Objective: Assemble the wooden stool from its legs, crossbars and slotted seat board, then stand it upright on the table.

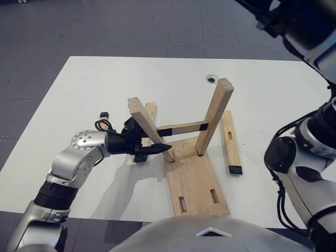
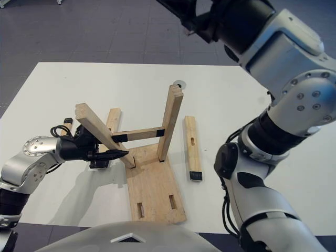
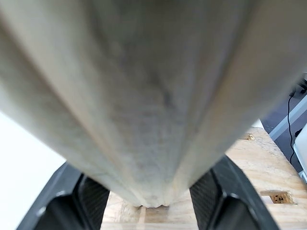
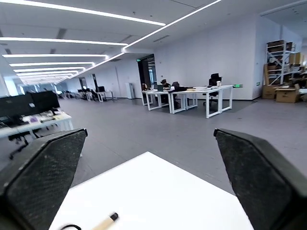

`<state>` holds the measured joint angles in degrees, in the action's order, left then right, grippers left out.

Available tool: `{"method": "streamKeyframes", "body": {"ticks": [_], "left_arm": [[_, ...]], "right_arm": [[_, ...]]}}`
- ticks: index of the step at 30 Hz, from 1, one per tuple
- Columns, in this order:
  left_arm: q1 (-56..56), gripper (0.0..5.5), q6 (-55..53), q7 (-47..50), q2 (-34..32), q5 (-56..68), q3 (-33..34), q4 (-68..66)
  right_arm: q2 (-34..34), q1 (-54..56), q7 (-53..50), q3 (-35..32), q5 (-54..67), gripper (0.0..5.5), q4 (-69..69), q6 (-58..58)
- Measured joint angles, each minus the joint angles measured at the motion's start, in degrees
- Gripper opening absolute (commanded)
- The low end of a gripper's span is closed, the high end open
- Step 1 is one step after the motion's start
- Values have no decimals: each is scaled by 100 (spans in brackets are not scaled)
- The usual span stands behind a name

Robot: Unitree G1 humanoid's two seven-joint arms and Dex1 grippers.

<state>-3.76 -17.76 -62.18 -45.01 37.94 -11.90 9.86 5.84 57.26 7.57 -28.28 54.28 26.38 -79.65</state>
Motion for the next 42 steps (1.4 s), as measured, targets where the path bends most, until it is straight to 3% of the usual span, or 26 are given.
{"method": "streamKeyframes", "body": {"ticks": [3,7,12,19,21,24,28,33,37,42], "left_arm": [[-30,205,24,5,0,0,-41,-25],[-86,205,27,9,1,1,-93,-71],[-236,205,26,4,14,0,-221,-145],[-417,205,28,1,66,1,-371,-278],[-443,205,33,0,67,1,-397,-290],[-490,205,44,-3,85,1,-474,-299],[-535,205,43,15,89,-2,-529,-299],[-544,205,45,17,87,-2,-533,-308],[-637,205,168,-14,99,1,-625,-405],[-732,205,470,-28,104,2,-779,-499]], "right_arm": [[-923,-107,-1006,-133,1152,379,359,-337],[-1058,-1728,-1393,195,1526,297,692,-951],[-622,-2525,-1460,1043,1109,297,1117,-1014],[-277,-3007,-1119,2009,413,297,1265,124],[215,-3532,-731,2769,-23,297,1414,498],[1900,-4061,182,4533,-1204,297,1615,1606],[2893,-4019,1058,5259,-2087,297,1573,2766],[2705,-4092,1339,4803,-1669,297,1324,2887],[1943,-3577,792,3641,585,297,659,2356],[1932,-2128,-780,2390,3671,297,-262,3129]]}}
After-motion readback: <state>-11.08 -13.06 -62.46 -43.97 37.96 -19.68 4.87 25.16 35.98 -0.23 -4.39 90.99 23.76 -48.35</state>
